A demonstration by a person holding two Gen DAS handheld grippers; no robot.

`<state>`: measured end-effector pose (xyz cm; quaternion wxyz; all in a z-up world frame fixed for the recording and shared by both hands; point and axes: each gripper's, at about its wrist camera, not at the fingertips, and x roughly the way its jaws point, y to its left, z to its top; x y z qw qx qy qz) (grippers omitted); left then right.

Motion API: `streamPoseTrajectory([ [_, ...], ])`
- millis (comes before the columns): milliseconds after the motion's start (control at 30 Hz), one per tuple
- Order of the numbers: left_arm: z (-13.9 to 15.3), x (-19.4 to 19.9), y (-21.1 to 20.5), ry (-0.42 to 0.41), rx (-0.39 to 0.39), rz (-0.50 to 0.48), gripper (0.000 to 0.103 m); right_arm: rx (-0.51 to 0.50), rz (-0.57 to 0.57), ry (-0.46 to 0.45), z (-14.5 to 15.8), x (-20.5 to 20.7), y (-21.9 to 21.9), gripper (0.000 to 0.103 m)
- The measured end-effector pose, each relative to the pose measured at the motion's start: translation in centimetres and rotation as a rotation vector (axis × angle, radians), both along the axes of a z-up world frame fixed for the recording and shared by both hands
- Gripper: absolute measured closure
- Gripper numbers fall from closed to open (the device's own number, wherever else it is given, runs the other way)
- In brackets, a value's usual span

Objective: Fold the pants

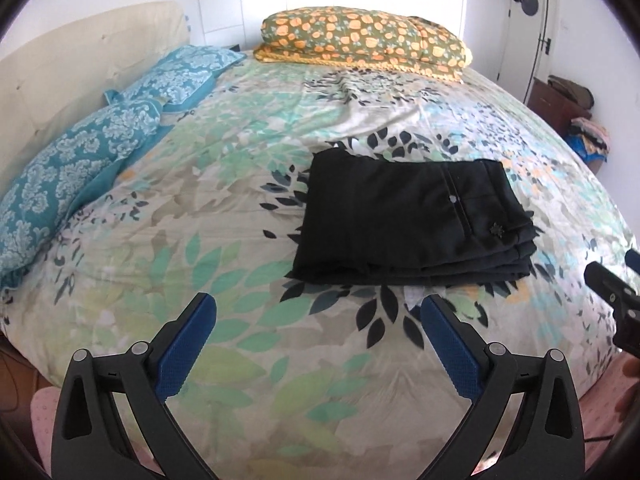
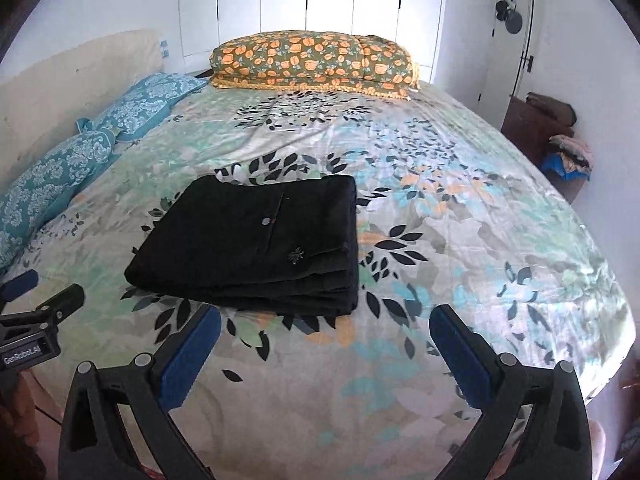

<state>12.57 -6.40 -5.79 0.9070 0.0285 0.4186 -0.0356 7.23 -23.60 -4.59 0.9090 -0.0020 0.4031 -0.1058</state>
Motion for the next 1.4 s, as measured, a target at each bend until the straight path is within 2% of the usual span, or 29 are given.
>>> streamPoseTrajectory([
  [133, -0.1, -1.6, 0.3, 0.020, -0.043, -0.024, 0.001, -0.043, -0.008, 0.006, 0.1, -1.4, 0.7, 0.000],
  [267, 0.2, -3.0, 0.9, 0.004, -0.038, -0.038, 0.001, -0.039, 0.011, 0.004, 0.5, -2.8, 1.3, 0.000],
  [500, 3.6, -3.2, 2.5, -0.129, -0.062, 0.027, 0.000, -0.062, 0.036, -0.036, 2.0, -3.2, 2.4, 0.000],
  [533, 4.1, -3.1, 2.5, -0.143, -0.058, 0.028, 0.000, -0.072, 0.045, -0.047, 2.4, -3.3, 2.7, 0.000],
  [667, 6.3, -3.6, 1.1, -0.254, 0.052, 0.011, 0.000, -0.093, 0.060, -0.056, 3.3, -3.4, 3.5, 0.000],
  [700, 6.6, -3.7, 0.8, -0.262, 0.059, 0.007, 0.000, -0.096, 0.056, -0.054, 3.5, -3.4, 3.5, 0.000],
  [867, 6.0, -3.5, 0.0, -0.160, 0.021, -0.038, 0.000, -0.092, 0.020, -0.054, 3.9, -3.3, 2.8, 0.000],
  [1067, 3.1, -3.2, -0.4, -0.014, 0.018, -0.034, 0.000, -0.103, 0.007, -0.004, 2.6, -2.8, 2.6, 0.000],
  [1200, 2.8, -3.1, -0.1, -0.003, 0.006, -0.024, 0.000, -0.107, 0.007, -0.006, 2.4, -2.5, 2.9, 0.000],
  [1400, 2.7, -3.1, -0.5, -0.008, 0.029, -0.023, 0.001, -0.104, 0.007, -0.013, 2.4, -2.6, 2.9, 0.000],
])
